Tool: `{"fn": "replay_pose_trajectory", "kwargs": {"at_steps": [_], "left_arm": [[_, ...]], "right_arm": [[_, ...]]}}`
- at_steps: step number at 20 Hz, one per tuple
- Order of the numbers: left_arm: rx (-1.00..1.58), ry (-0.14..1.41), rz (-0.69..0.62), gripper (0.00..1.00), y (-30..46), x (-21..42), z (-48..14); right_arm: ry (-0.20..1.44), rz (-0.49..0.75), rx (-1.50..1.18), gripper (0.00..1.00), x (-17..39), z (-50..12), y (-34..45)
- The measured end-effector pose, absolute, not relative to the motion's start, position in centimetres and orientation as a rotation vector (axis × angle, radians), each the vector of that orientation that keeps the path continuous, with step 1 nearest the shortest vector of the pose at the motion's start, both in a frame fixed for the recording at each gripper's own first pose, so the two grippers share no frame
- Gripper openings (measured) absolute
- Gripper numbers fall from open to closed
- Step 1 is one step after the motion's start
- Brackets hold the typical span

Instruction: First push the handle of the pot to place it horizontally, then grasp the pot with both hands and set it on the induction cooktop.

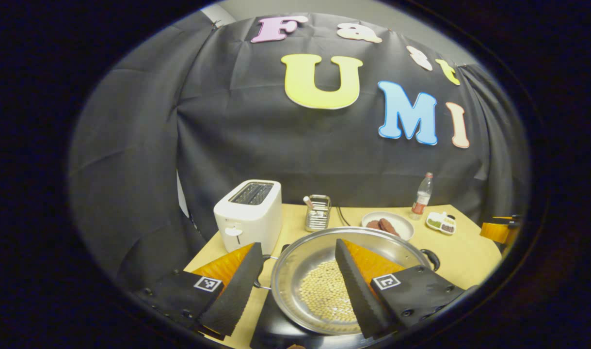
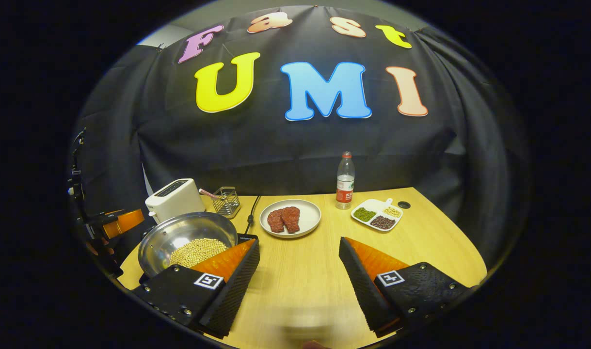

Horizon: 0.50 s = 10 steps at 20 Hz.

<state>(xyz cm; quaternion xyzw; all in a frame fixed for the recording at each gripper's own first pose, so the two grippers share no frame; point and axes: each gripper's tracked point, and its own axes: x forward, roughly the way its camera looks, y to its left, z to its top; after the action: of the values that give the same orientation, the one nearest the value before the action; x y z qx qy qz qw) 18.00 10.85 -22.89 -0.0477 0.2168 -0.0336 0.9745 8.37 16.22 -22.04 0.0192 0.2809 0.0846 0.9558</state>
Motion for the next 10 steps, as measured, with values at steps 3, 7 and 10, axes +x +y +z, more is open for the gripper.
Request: {"fn": "replay_pose_trajectory", "kwargs": {"at_steps": [3,7,10], "left_arm": [[-0.112,0.397,-0.080,0.97,7.1,15.9,-20.2],[-0.119,0.328,-0.088,0.97,2.4,12.5,-16.2],[-0.119,0.292,-0.097,0.98,-1.1,9.3,-14.0]], "right_arm": [[0.534,0.157,0.036,0.99,6.9,-20.3,12.5],[0.482,0.150,0.051,0.99,4.6,-17.8,7.7],[0.429,0.143,0.060,0.99,2.7,-15.5,4.0]]}}
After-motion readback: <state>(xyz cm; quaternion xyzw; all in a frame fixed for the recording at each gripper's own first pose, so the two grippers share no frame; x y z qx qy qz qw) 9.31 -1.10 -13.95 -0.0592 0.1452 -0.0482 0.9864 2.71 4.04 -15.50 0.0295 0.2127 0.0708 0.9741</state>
